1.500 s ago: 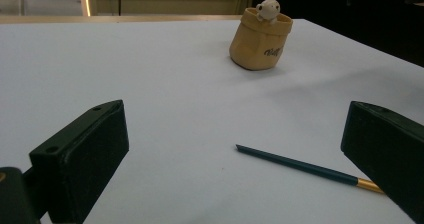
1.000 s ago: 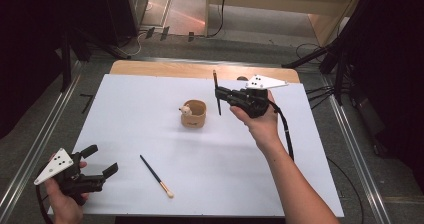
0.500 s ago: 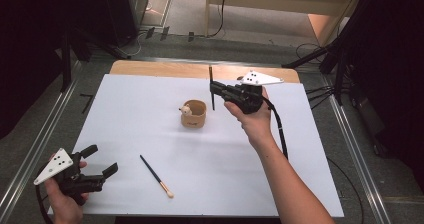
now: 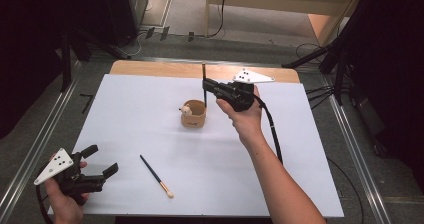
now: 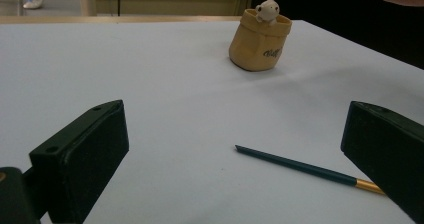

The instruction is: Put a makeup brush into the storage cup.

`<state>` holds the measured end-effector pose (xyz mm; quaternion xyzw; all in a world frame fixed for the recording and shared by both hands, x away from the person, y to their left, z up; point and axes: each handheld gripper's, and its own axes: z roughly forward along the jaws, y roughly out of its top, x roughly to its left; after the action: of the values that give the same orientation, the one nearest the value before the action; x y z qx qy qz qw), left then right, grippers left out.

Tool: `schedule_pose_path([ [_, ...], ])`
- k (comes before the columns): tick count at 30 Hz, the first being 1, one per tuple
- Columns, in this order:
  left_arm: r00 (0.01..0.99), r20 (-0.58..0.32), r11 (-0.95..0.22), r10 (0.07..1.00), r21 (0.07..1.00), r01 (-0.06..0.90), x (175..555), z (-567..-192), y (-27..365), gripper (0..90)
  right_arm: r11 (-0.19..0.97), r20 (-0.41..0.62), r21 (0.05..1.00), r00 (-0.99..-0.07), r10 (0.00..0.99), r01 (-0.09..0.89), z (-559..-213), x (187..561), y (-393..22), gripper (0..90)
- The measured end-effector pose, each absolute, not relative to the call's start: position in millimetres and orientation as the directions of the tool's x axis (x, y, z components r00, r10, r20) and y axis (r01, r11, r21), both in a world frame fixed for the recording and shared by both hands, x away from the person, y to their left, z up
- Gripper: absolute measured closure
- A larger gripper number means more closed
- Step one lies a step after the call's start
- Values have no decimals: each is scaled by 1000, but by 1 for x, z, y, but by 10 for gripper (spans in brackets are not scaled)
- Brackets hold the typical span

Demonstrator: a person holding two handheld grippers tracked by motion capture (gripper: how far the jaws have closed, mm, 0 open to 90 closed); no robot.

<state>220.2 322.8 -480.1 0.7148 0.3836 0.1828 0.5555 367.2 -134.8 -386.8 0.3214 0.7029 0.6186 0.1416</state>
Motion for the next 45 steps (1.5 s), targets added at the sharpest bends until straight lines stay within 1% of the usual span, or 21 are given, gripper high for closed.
schedule_pose_path([
  [11, 641, -163, -93, 750, 934, 346, 220, -480, 322, 0, 6, 213, 959, -739, 639, 282, -393, 372, -127, 846],
  [22, 641, -164, -92, 750, 933, 347, 220, -480, 322, 0, 13, 207, 959, -730, 651, 283, -401, 375, -117, 845],
  [45, 642, -165, -88, 749, 935, 344, 220, -480, 323, 0, 14, 221, 947, -682, 697, 321, -430, 380, -105, 845],
])
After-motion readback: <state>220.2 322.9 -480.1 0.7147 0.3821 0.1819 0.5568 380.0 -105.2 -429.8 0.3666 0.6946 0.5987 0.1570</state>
